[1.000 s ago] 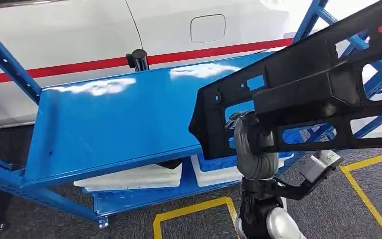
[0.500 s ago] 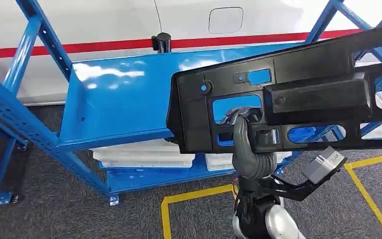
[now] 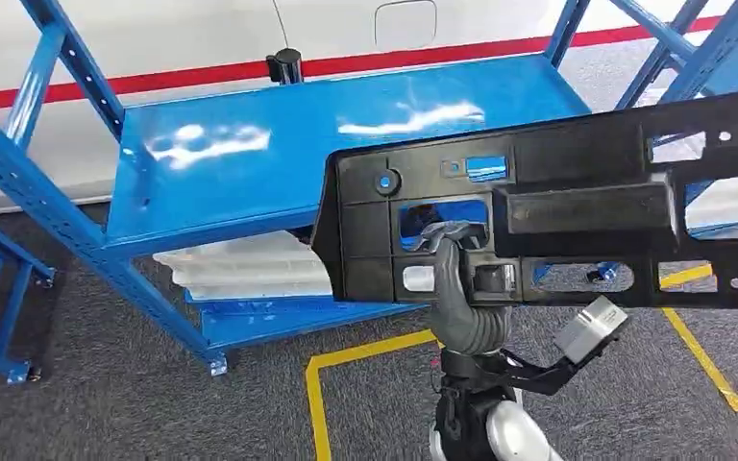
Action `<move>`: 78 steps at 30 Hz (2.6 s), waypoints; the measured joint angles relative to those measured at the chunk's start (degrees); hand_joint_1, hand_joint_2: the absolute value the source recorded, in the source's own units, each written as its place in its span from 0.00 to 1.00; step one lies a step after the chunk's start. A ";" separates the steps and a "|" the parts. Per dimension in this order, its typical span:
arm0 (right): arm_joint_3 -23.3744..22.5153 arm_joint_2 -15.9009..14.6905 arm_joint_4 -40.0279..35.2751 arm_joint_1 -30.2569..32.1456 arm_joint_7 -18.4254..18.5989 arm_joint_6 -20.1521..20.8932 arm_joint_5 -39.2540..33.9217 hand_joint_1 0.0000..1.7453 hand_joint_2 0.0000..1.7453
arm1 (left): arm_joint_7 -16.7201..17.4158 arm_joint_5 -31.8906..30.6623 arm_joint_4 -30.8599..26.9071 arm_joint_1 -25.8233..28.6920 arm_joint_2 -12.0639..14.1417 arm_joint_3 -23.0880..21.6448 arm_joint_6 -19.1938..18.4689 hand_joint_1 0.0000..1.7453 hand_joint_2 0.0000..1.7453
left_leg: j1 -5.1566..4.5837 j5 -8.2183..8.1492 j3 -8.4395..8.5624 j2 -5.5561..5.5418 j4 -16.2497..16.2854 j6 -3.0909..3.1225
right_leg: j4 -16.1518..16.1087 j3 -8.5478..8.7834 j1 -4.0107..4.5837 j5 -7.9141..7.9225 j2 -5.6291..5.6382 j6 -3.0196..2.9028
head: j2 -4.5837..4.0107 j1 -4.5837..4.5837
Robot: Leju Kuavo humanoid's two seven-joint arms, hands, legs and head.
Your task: Take the parts from the cabinet and place them on the table.
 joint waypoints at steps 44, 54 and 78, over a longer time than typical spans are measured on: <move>-2.43 -3.82 -9.79 4.11 6.10 -5.00 11.08 1.00 1.00 | 5.79 -3.80 -0.02 -0.27 -2.89 -5.99 -2.16 0.00 1.00 | -0.09 0.83 3.64 -1.94 -14.63 4.04 | 20.43 -4.72 -1.21 -13.71 0.91 3.10 | 0.00 1.71; -2.34 -3.56 -9.38 2.90 6.03 -3.99 9.96 1.00 1.00 | 6.84 -2.58 0.04 -0.10 -2.71 -5.99 -1.97 0.00 1.00 | 0.24 3.15 2.05 -4.72 -15.00 1.62 | 1.23 3.57 -0.96 -3.68 4.37 0.33 | 0.00 2.10; 3.96 0.98 -2.86 -6.37 10.86 -4.93 14.88 1.00 1.00 | 9.44 -0.89 0.09 -0.39 -1.62 -5.97 -3.76 0.00 1.00 | -0.48 1.35 4.91 -3.69 -16.09 3.59 | 9.27 -0.32 -1.08 -5.25 2.51 1.85 | 0.00 1.60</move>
